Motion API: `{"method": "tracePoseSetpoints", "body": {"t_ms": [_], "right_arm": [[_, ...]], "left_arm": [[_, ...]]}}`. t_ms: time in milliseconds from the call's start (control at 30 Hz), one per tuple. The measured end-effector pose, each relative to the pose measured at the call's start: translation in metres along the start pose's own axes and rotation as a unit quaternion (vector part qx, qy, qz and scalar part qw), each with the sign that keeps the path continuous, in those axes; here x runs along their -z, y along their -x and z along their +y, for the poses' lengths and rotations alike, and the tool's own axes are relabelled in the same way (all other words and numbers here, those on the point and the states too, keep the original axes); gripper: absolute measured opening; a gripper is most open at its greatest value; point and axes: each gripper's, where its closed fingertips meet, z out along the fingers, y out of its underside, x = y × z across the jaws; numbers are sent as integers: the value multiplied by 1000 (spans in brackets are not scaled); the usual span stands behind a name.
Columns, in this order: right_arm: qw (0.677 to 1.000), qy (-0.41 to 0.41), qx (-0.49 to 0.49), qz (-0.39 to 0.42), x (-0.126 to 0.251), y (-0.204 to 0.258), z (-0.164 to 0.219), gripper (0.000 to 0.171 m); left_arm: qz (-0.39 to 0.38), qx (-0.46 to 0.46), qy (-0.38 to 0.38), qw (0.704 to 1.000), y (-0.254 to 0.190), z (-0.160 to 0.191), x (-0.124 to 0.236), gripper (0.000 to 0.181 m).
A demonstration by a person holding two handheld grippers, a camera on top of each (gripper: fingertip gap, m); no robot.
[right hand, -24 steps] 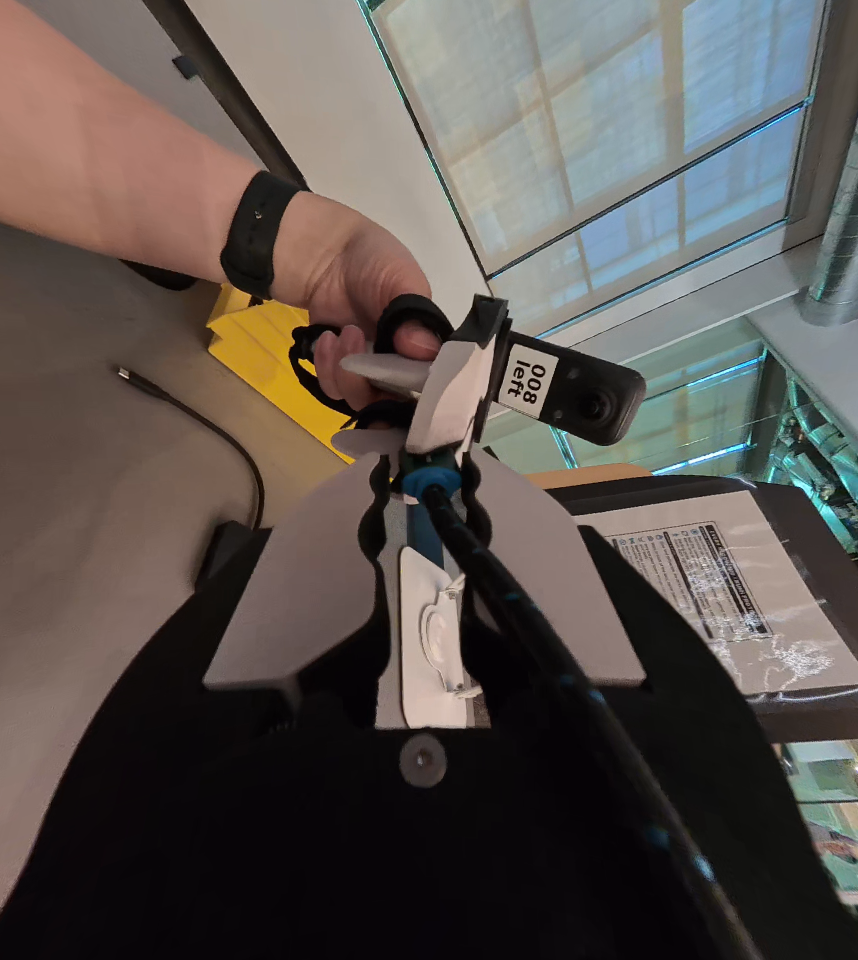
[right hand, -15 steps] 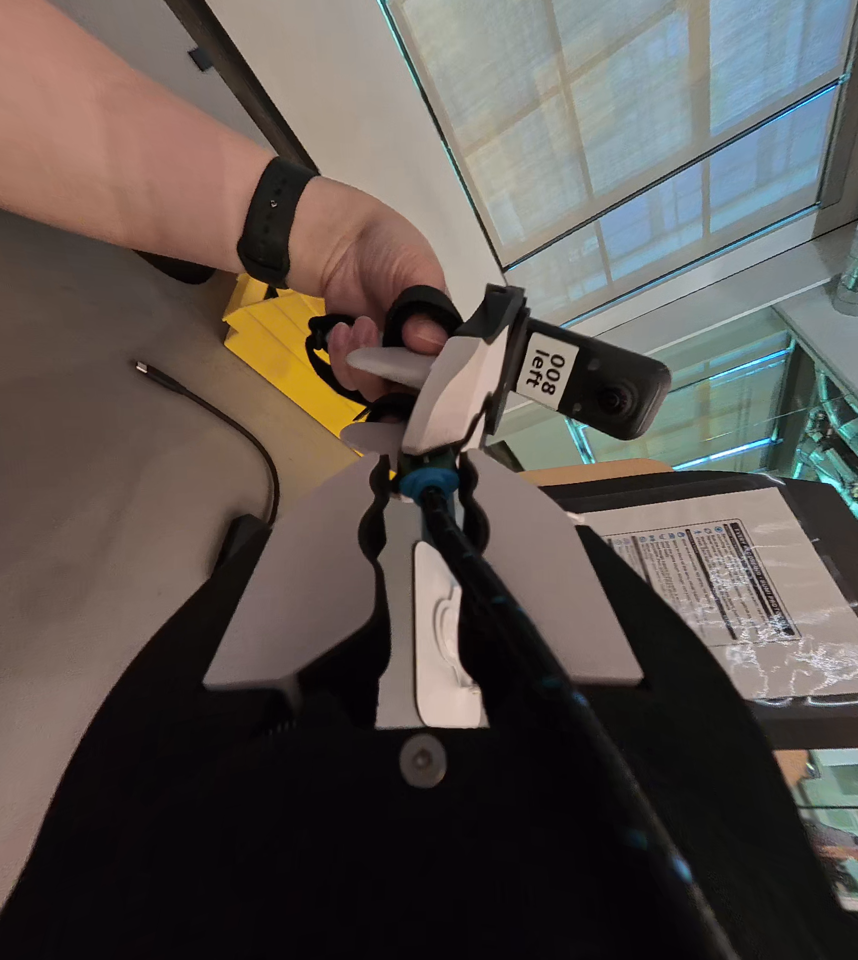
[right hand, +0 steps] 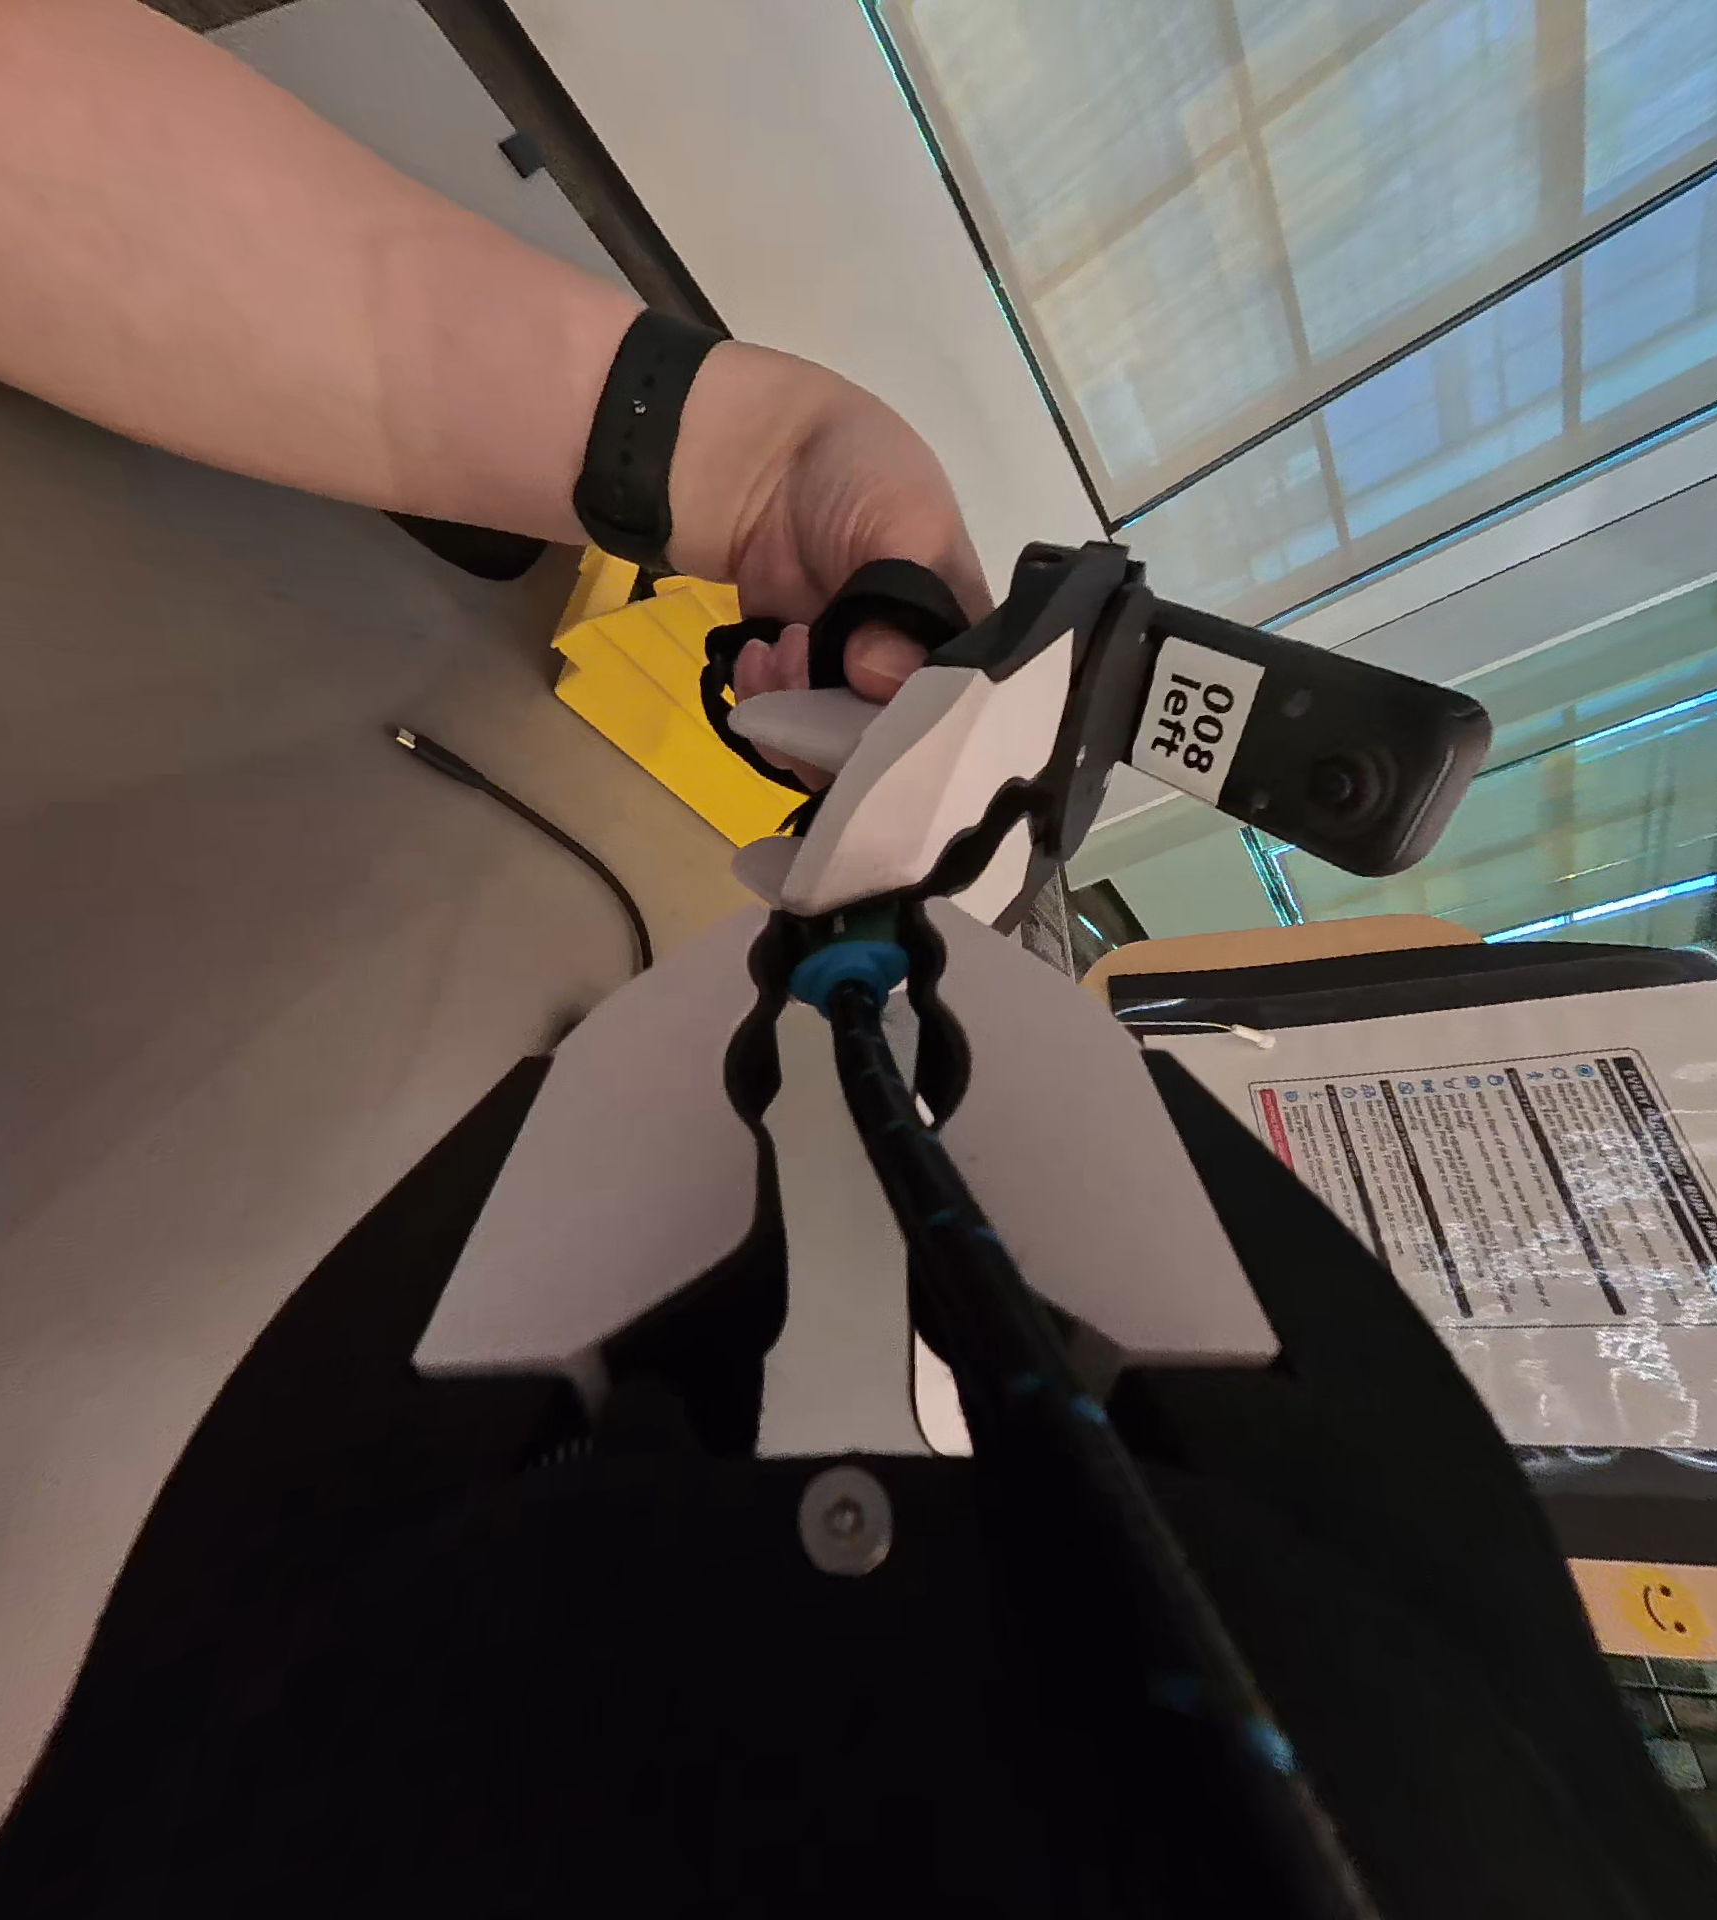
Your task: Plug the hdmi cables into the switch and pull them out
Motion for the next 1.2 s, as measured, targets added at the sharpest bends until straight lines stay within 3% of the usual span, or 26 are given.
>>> {"method": "tracePoseSetpoints", "body": {"t_ms": [767, 1100, 1200], "right_arm": [[999, 6, 20, 33, -4, -6, -3, 23], [992, -68, -67, 81, 8, -32, -6, 22], [979, -109, -129, 114, 24, -53, -4, 22]], "left_arm": [[-2, -3, -15, 1000, -2, -2, 6, 13], [0, -12, -85, 996, -6, -22, 20, 16], [-61, -42, -112, 991, 2, -25, 42, 18]]}}
